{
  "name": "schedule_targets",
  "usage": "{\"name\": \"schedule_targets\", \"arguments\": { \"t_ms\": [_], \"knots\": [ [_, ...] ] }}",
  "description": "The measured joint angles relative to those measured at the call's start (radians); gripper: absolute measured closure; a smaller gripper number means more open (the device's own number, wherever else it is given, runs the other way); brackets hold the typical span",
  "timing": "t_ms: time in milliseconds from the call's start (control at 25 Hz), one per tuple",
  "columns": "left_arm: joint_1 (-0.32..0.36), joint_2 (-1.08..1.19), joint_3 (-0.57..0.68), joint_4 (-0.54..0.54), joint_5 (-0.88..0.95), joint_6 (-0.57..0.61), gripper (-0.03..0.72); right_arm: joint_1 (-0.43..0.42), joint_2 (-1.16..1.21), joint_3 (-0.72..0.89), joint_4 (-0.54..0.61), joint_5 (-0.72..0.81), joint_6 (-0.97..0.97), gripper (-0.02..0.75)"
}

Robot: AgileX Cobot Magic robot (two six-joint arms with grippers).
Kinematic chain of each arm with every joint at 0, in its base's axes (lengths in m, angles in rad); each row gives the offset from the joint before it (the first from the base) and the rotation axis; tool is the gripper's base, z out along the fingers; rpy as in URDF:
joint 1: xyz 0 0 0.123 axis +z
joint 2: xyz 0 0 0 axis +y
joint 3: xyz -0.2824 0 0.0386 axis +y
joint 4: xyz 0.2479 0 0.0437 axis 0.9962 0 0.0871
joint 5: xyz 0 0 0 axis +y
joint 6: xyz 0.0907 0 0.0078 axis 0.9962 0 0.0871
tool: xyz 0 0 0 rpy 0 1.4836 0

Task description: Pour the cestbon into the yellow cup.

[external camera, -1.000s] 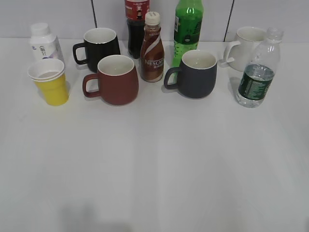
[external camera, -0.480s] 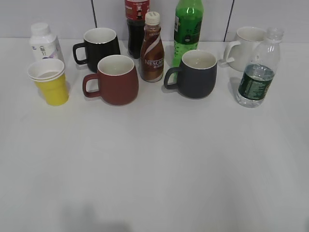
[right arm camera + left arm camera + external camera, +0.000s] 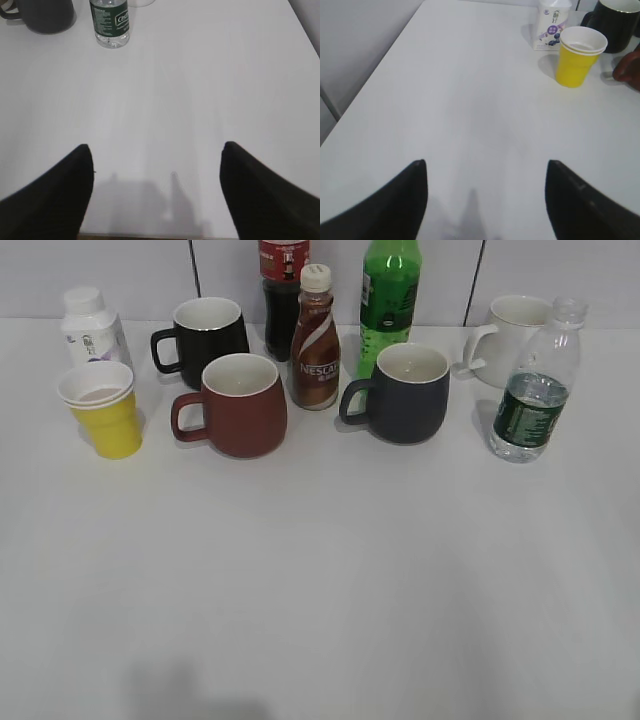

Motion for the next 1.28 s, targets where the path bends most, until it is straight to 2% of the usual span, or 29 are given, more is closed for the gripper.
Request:
{"name": "schedule_targets", "arguments": {
  "t_ms": [1280],
  "knots": [
    [0.0,0.0,0.0,0.0,0.0,0.0,0.129,0.0,0.0,0.0,0.0,0.0,0.0,0.148]
  ]
}}
